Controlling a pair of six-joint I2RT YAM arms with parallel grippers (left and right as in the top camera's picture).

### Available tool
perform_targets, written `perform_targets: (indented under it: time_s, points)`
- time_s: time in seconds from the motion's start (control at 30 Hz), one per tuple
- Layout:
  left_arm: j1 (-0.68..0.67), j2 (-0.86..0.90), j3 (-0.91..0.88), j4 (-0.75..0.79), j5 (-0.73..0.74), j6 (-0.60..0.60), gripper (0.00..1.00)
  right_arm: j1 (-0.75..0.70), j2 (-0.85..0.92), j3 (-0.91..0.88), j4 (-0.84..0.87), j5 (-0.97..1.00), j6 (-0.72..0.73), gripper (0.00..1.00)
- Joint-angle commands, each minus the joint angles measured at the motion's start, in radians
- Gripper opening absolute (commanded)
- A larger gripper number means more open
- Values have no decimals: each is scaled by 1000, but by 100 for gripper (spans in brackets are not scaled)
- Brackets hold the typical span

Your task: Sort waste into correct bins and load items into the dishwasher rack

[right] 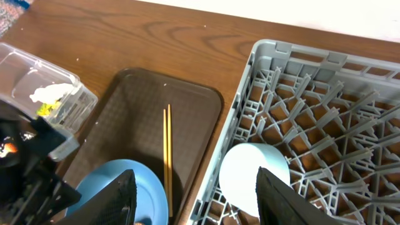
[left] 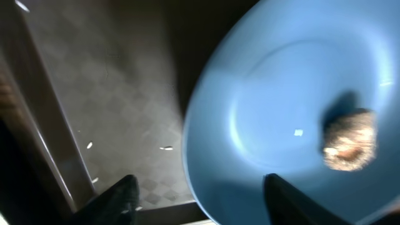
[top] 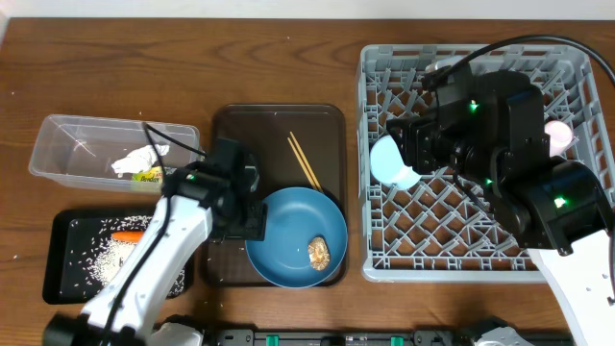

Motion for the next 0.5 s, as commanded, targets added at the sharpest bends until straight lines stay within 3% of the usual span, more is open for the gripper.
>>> perform_targets:
  time_s: [0.0,0.17,0.33,0.47]
  points:
    - [-2,77,-19,11,-38,-26,58,-16,1,3,-15,3,19,54]
    - [-3,95,3,-5,-13,-25,56,-16,1,3,-29,3,18,54]
    - [-9,-5,63,-45,-66,-18,55,-16,1,3,-31,3,18,55]
    - [-28,-89,74,-51,100,104,51,-16,1,3,-34,3,18,55]
